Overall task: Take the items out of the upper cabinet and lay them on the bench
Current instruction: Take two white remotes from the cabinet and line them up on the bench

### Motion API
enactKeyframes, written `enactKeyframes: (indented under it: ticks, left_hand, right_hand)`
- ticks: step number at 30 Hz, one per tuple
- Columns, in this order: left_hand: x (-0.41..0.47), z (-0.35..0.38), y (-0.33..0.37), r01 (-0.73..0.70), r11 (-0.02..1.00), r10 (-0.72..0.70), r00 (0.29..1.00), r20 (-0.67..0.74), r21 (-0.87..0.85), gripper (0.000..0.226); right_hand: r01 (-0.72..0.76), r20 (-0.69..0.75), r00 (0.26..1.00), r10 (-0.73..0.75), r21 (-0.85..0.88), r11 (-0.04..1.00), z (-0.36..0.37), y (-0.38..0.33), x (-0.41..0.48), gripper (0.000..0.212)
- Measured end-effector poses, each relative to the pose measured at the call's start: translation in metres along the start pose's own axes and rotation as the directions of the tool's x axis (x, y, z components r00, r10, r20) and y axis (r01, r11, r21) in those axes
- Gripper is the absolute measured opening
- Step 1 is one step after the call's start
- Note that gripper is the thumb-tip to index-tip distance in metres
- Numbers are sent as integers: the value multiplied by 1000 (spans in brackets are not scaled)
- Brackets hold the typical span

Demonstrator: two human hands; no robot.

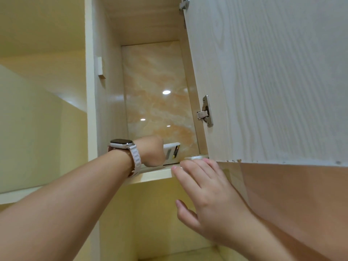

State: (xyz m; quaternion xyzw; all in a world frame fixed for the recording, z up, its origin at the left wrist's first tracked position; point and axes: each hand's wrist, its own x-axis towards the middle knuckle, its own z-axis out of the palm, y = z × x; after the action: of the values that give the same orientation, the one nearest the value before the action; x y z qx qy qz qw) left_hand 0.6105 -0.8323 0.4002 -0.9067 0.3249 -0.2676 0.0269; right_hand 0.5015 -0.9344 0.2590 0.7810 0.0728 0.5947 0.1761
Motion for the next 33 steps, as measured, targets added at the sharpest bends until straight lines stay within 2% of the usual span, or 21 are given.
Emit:
enactKeyframes:
  ticks: [5,8,10,12,15,17,20,22,28,30,33]
  left_hand:
    - [-36,0,-20,-104,978,41,947,-319,-182,12]
    - [-62,1,-36,-221,930,38,853,-521,-294,13]
    - [-75,2,-46,-296,874,-8,783,-622,-385,17]
    - [-81,7,-54,-362,818,-44,736,-676,-447,17]
    - [-83,18,-68,-462,781,-33,641,-767,-420,20]
    - [-84,27,-75,-537,773,18,548,-836,-336,25]
    - [-84,37,-83,-582,790,74,402,-912,-192,26]
    - [-83,41,-85,-605,780,70,335,-940,-157,23]
    - [-75,49,-91,-683,722,61,219,-974,-108,18]
    - [-74,50,-92,-698,707,48,204,-978,-111,19]
    - [-74,49,-93,-711,687,20,220,-975,-146,25]
  right_hand:
    - [-52,51,997,50,24,998,-9,-5,3,49]
    - [-162,99,983,158,42,986,-17,-15,12,38]
    - [-277,135,953,270,41,960,-24,-23,26,40]
    - [-372,218,905,365,-10,928,-29,-30,43,42]
    - [-458,343,827,446,-49,887,-31,-31,71,38]
    - [-524,456,741,493,-67,849,-25,-27,91,42]
    - [-620,616,566,548,-121,776,-12,-16,122,45]
    - [-588,675,472,568,-239,772,-3,-6,137,47]
    - [-410,693,308,652,-521,748,23,15,151,47]
    - [-400,676,301,673,-551,732,28,18,150,47]
    - [-367,669,312,674,-569,736,30,14,149,45]
